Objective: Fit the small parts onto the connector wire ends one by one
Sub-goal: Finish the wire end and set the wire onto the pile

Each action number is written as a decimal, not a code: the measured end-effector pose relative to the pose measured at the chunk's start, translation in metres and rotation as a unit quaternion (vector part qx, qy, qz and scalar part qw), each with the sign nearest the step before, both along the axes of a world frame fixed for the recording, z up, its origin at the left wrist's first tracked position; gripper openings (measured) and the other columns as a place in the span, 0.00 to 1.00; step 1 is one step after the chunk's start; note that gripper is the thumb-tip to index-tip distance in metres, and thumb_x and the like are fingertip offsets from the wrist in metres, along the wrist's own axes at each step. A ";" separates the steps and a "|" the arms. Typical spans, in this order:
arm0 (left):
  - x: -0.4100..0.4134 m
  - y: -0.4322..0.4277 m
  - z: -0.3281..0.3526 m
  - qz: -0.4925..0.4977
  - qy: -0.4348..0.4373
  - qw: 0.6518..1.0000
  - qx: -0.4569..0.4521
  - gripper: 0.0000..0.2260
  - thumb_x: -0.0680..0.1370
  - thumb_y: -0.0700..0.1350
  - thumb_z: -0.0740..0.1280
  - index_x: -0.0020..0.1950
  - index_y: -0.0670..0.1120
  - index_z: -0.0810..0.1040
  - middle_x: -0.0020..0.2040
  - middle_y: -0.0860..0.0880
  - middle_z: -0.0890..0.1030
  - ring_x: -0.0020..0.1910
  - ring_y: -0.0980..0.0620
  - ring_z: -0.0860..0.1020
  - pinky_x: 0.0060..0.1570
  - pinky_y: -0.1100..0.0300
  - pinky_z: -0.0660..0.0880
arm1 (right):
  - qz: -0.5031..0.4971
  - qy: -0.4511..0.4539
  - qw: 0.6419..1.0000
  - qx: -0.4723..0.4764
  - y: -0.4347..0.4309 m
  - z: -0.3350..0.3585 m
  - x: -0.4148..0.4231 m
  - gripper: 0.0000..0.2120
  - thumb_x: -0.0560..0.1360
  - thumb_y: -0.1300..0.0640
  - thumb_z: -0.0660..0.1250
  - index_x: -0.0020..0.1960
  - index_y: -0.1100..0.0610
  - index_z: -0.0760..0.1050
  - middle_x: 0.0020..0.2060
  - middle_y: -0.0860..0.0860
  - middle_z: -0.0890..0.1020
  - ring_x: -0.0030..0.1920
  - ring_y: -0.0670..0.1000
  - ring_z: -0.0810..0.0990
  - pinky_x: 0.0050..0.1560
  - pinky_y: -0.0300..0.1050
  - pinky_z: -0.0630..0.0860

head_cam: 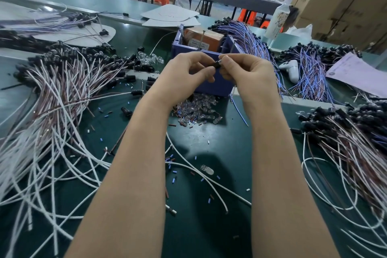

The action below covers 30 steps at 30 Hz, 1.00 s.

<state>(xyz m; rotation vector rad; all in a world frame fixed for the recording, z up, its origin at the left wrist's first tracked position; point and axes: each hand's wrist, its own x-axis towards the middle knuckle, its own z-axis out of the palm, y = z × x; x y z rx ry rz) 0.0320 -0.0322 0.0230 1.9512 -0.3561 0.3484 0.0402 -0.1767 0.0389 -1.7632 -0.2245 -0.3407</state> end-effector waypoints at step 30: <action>-0.003 0.016 0.010 0.089 0.106 0.989 0.043 0.09 0.81 0.45 0.62 0.44 0.46 0.80 0.30 0.52 0.72 0.19 0.64 0.69 0.22 0.74 0.62 | -0.341 0.057 0.938 -0.036 -0.051 -0.021 0.022 0.11 0.77 0.62 0.58 0.59 0.60 0.71 0.54 0.55 0.77 0.54 0.54 0.76 0.59 0.49 0.73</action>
